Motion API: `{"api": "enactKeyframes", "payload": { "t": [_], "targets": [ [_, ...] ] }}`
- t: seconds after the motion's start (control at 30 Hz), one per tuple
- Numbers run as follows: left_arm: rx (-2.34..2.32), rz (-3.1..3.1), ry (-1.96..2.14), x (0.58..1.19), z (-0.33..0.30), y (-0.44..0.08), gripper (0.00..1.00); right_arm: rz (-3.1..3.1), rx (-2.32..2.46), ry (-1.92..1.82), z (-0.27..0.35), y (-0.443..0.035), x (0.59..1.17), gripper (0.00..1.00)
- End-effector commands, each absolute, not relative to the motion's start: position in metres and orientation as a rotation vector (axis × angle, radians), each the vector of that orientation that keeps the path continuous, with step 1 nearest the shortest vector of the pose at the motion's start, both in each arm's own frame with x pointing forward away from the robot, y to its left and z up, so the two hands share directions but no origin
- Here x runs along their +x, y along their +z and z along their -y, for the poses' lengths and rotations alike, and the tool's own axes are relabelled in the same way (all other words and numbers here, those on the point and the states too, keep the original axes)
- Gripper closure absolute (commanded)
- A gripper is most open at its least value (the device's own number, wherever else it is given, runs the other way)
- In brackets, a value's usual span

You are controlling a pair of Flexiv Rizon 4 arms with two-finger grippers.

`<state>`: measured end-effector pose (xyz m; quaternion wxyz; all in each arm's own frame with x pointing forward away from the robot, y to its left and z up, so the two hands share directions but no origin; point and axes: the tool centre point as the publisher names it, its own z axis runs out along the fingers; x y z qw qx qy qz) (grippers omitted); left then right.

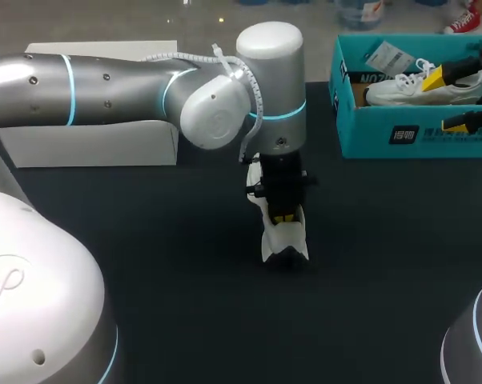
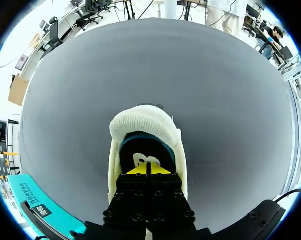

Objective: Take the shoe out of the shoebox, open the shoe tongue, remove and reinsert the insole, then place the shoe into the shoebox

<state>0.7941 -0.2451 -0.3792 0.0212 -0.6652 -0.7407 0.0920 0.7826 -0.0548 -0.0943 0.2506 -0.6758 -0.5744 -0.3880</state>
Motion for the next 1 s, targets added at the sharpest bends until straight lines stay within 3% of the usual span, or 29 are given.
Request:
{"api": "enactKeyframes", "payload": {
  "t": [0.03,0.3,0.67,1.0],
  "targets": [
    [-2.05,2.288,0.275,0.796,0.25,-0.391,1.0,1.563,-1.844,-1.054,0.054,-0.095,0.783,0.0],
    [-2.035,2.293,0.273,0.795,0.25,-0.402,1.0,1.563,-1.844,-1.054,0.054,-0.095,0.783,0.0],
    [-2.091,2.324,0.238,0.796,0.245,-0.372,1.0,1.563,-1.844,-1.054,0.054,-0.095,0.783,0.0],
    [-2.136,2.234,0.242,0.797,0.246,-0.388,1.0,1.563,-1.844,-1.054,0.054,-0.095,0.783,0.0]
  ]
}}
